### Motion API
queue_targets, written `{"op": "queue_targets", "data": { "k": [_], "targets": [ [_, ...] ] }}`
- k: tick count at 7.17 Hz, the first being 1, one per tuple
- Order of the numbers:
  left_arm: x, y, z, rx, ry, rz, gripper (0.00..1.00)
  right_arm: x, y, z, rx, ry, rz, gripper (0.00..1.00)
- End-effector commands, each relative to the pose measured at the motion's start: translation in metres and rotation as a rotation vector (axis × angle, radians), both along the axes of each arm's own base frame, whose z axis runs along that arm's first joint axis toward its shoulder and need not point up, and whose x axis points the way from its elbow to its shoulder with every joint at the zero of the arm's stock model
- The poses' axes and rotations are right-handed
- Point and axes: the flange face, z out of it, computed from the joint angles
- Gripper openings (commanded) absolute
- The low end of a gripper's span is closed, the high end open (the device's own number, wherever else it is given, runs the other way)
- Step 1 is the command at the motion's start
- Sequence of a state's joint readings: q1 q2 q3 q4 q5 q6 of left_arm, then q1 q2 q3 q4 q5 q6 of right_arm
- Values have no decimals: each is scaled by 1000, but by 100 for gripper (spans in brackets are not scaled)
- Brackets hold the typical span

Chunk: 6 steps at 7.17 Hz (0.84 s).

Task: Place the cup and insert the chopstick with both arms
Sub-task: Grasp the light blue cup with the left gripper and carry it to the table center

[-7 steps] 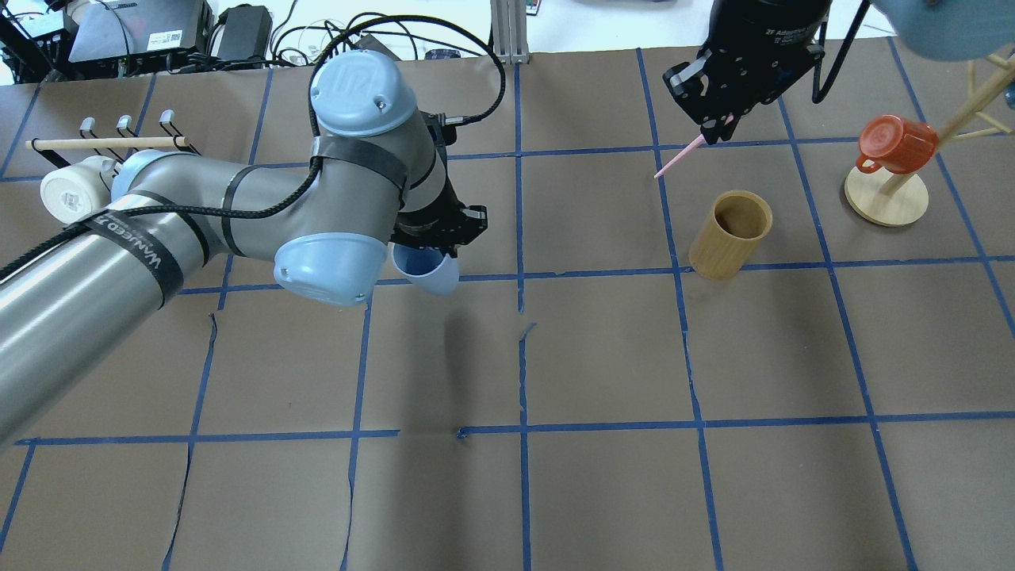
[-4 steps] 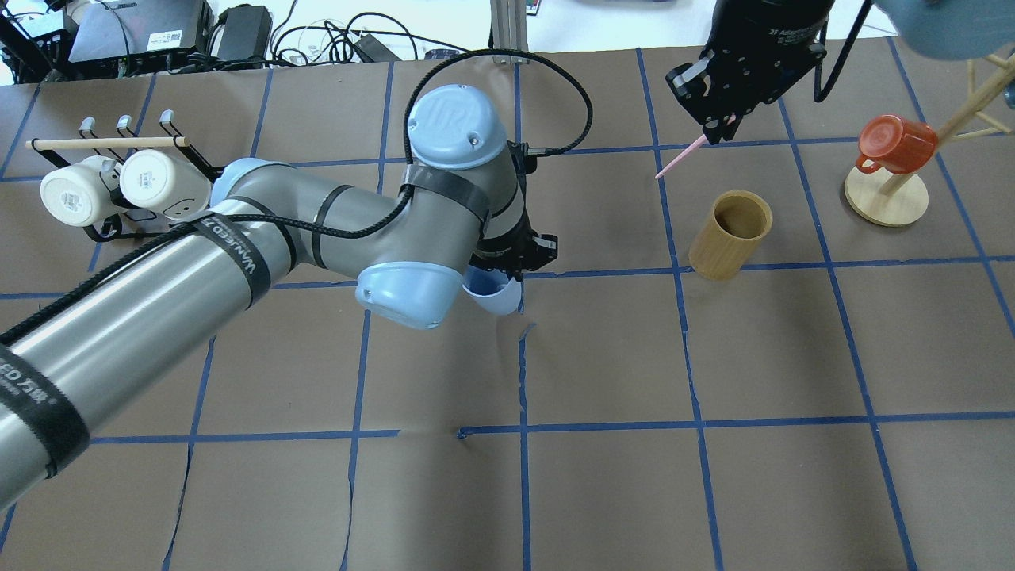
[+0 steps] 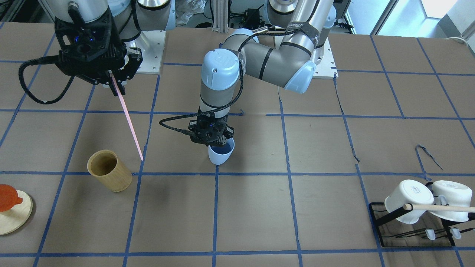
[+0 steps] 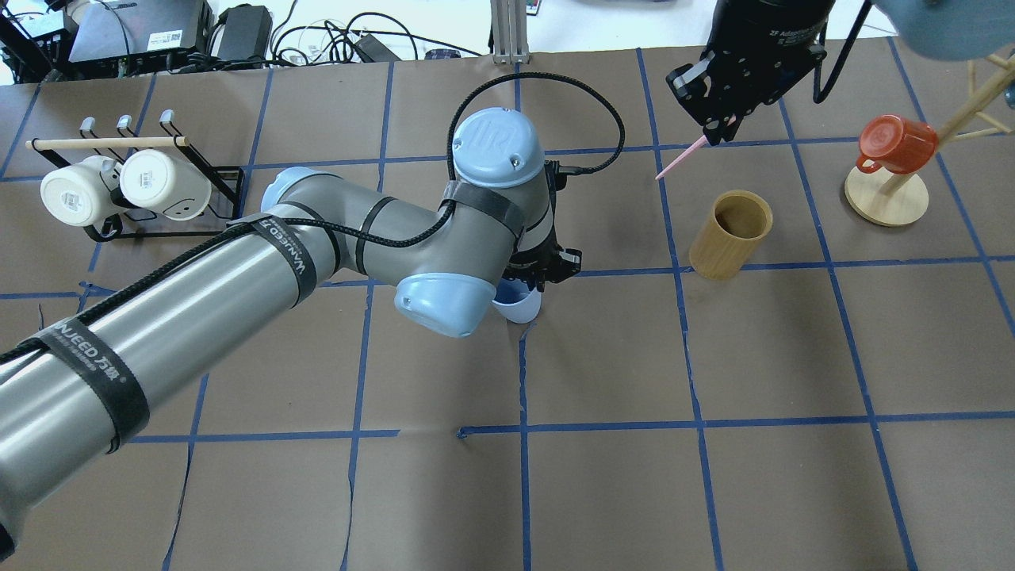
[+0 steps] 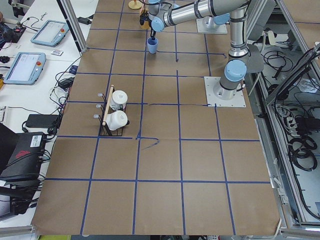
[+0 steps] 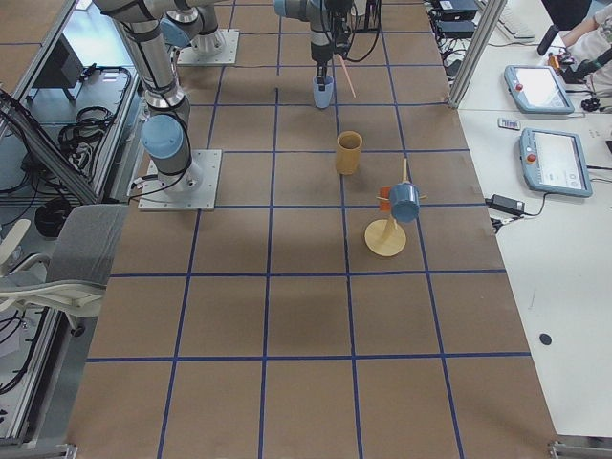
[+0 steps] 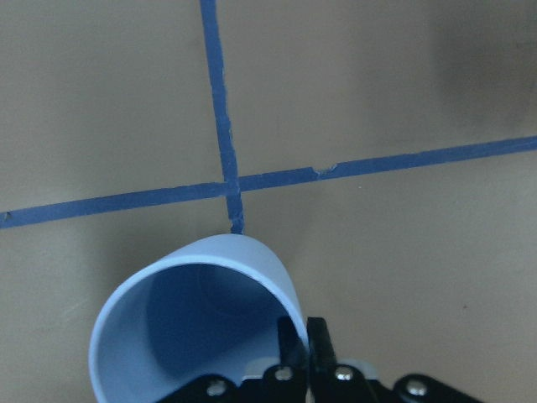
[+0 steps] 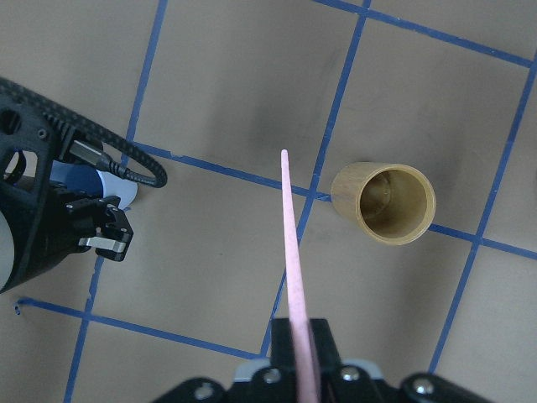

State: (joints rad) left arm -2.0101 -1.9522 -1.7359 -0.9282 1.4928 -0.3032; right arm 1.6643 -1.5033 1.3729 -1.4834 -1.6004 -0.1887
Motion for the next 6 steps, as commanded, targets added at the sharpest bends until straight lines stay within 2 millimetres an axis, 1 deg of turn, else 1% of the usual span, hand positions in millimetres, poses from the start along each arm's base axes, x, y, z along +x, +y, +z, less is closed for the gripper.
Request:
{"op": "queue_targets", "data": {
  "k": [1, 2, 3, 4, 5, 6],
  "targets": [
    [-1, -9, 31, -58, 31, 11, 100, 0, 0, 0, 0, 0, 0, 0],
    [6, -15, 54, -62, 34, 23, 100, 1, 0, 0, 0, 0, 2, 0],
    [27, -23, 85, -49, 30, 49, 100, 1, 1, 1, -1, -1, 2, 0],
    [52, -25, 114, -23, 12, 22, 100, 1, 1, 1, -1, -1, 2, 0],
    [81, -19, 143, 15, -10, -21, 100, 2, 1, 1, -1, -2, 2, 0],
    [116, -13, 172, 55, -19, 12, 100, 2, 2, 1, 0, -1, 2, 0]
  ]
}}
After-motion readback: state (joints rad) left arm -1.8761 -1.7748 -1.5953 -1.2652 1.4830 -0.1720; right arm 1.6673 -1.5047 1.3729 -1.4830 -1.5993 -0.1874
